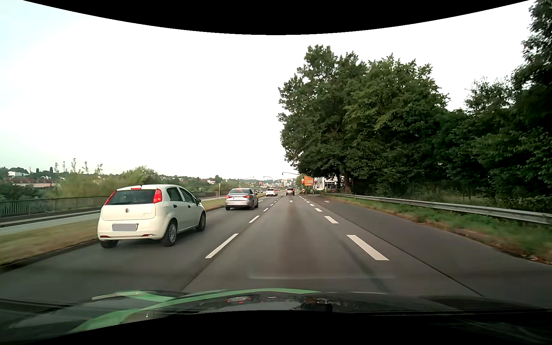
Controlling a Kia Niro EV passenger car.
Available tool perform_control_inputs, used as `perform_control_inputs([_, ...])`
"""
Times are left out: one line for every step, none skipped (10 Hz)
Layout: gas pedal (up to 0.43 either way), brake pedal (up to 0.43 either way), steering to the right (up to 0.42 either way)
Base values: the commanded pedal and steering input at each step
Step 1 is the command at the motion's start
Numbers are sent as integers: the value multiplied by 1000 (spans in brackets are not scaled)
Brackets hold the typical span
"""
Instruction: Follow the waypoints while adhering to traffic rules and regulations
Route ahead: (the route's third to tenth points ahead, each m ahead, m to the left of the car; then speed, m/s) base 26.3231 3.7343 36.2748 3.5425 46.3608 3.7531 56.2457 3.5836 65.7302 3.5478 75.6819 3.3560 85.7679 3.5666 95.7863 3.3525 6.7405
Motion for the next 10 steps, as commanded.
perform_control_inputs([0, 0, -5])
perform_control_inputs([0, 0, -4])
perform_control_inputs([0, 0, -4])
perform_control_inputs([0, 0, -5])
perform_control_inputs([0, 0, -4])
perform_control_inputs([0, 0, -5])
perform_control_inputs([0, 0, -4])
perform_control_inputs([0, 0, -4])
perform_control_inputs([0, 0, -4])
perform_control_inputs([0, 0, -4])
